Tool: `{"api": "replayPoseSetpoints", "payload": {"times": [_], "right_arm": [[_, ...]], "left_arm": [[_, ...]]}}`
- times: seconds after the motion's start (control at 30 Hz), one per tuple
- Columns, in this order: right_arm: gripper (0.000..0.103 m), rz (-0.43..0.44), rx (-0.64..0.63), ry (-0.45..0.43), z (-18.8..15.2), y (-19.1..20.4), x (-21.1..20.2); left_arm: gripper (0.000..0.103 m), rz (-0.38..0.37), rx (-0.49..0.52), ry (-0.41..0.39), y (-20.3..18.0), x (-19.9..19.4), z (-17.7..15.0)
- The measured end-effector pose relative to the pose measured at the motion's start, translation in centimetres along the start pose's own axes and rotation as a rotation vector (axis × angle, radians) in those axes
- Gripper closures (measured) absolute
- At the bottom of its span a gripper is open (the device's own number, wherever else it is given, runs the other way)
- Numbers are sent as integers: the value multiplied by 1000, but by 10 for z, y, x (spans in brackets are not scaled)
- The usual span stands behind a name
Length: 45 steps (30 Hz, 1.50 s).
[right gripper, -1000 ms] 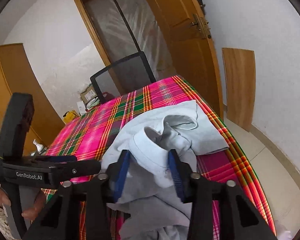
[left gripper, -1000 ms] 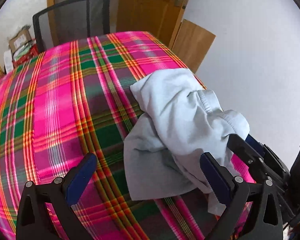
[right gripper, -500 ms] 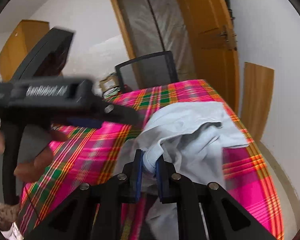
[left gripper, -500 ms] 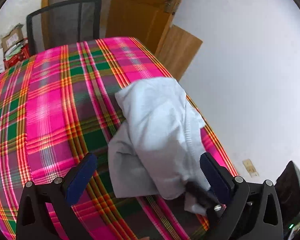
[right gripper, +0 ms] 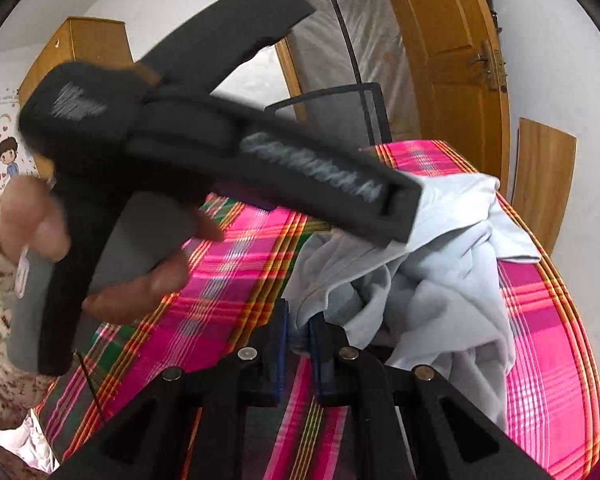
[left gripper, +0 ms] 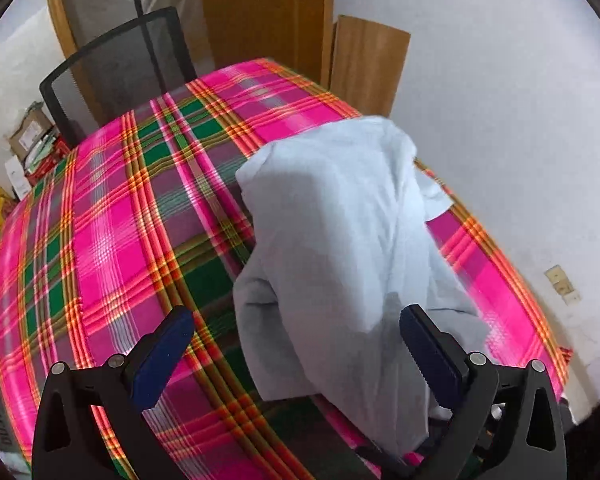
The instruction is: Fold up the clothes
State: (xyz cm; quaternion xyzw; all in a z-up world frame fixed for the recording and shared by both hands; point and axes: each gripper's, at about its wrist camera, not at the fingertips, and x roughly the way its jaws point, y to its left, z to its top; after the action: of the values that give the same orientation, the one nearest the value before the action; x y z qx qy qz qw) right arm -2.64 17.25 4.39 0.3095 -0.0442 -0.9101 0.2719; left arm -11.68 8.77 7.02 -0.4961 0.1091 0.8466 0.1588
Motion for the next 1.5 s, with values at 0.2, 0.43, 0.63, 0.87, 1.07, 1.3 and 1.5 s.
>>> {"api": "replayPoseSetpoints", "payload": {"times": [0.2,0.43,0.63,0.87,1.07,1.3,1.5], "right_arm": [[93,-7,4,6,-3,3,-3],[91,-18,7,18,-6,6,-6],[91,-21,-3,3,-7,10,-12],[91,-20,0,6,-9,13,-16],[91,-12,-4,8,-10,17,-19],[91,-9,10,5,-13,18,-26],[91,-31,-13,3,-16,29,-34]], "left_arm": [[0,28,90,-53,-16,-4,-5],[0,45,80,-45,-18,4,-4],[0,42,147,-49,-33,6,0],[0,62,200,-55,-42,11,0],[0,81,218,-52,-46,15,0],[0,90,212,-39,-47,20,0],[0,151,205,-17,-44,28,0]]}}
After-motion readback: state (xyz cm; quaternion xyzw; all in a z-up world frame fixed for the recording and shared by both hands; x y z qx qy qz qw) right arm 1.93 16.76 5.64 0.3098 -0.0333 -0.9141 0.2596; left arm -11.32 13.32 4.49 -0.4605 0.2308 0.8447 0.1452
